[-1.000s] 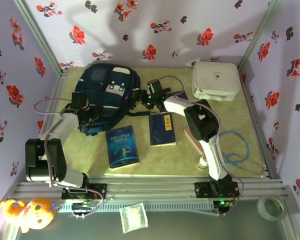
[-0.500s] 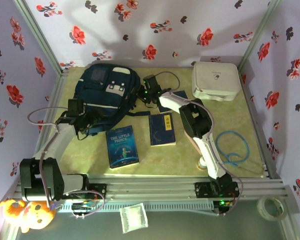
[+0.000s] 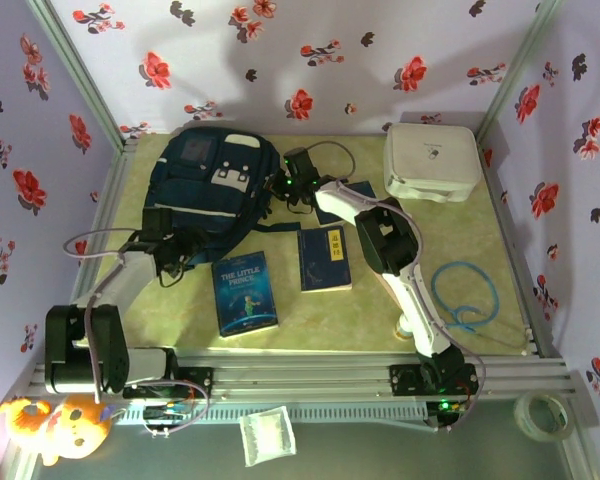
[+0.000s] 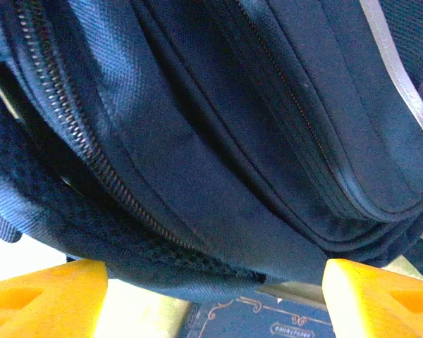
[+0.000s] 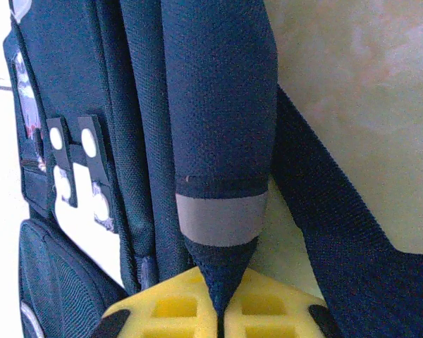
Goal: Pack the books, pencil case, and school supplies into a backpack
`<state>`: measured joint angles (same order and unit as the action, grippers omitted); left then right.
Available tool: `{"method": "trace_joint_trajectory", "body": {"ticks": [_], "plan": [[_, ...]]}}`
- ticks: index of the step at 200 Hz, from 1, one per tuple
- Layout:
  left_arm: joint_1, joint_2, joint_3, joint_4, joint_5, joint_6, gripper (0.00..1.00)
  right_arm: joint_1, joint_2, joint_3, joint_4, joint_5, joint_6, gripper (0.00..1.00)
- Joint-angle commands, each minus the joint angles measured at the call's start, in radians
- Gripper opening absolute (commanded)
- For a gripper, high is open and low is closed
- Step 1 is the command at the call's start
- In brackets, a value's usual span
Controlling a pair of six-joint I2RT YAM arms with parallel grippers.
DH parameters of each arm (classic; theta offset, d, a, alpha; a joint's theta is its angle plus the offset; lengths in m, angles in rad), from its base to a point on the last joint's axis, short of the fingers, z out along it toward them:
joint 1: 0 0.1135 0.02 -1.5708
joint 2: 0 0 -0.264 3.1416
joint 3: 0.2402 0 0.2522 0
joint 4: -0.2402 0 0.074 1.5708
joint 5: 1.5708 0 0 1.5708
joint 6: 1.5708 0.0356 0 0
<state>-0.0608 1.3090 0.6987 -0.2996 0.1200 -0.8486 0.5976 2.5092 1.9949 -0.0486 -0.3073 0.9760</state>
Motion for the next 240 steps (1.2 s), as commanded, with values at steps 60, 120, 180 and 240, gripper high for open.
{"method": "trace_joint_trajectory", "body": {"ticks": [60, 120, 180, 240], "plan": [[-0.007, 0.088, 0.106, 0.159, 0.020, -0.020, 0.77, 0.002, -0.364, -0.261, 0.155, -0.018, -0.002, 0.00], [-0.027, 0.163, 0.166, 0.299, 0.086, -0.027, 0.76, -0.001, -0.578, -0.594, 0.335, 0.038, 0.224, 0.00], [-0.061, 0.313, 0.296, 0.288, 0.068, 0.050, 0.74, 0.014, -0.672, -0.828, 0.334, 0.171, 0.374, 0.00], [-0.101, 0.080, 0.291, 0.015, -0.095, 0.233, 0.83, 0.016, -0.664, -0.728, 0.282, 0.230, 0.401, 0.00]]}}
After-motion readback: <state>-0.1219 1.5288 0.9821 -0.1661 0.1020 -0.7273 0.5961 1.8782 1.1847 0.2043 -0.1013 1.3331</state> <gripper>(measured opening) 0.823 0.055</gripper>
